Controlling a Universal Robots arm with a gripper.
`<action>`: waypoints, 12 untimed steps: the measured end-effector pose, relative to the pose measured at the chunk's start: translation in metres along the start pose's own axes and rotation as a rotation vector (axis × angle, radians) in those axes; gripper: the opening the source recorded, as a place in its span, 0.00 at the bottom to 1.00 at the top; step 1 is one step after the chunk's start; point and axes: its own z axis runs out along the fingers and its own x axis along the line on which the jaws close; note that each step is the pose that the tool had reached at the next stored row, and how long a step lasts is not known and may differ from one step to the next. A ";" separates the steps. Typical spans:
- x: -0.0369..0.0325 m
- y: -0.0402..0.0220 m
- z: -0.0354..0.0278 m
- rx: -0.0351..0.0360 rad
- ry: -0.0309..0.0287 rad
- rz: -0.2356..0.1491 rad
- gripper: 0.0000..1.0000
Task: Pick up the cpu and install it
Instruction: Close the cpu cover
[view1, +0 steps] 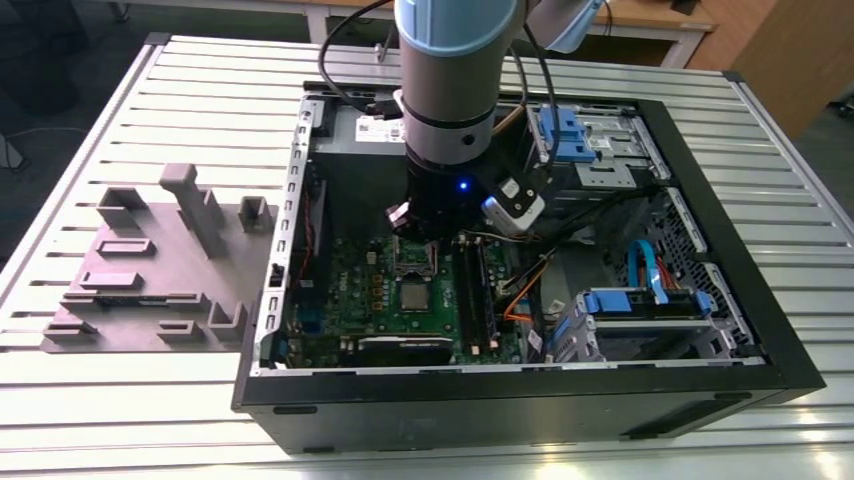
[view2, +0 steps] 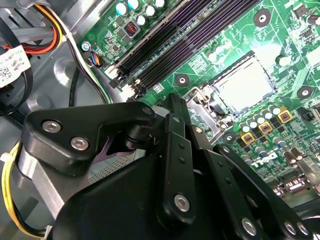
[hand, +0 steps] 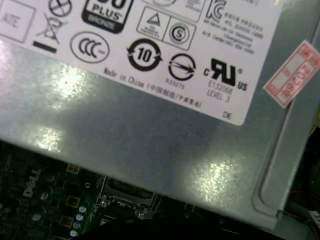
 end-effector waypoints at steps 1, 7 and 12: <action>0.0000 0.0000 0.0000 -0.0001 -0.0001 0.000 0.10; -0.0008 0.0015 0.0003 -0.0002 -0.0002 0.000 0.10; -0.0014 0.0035 0.0023 -0.0004 -0.0002 0.000 0.10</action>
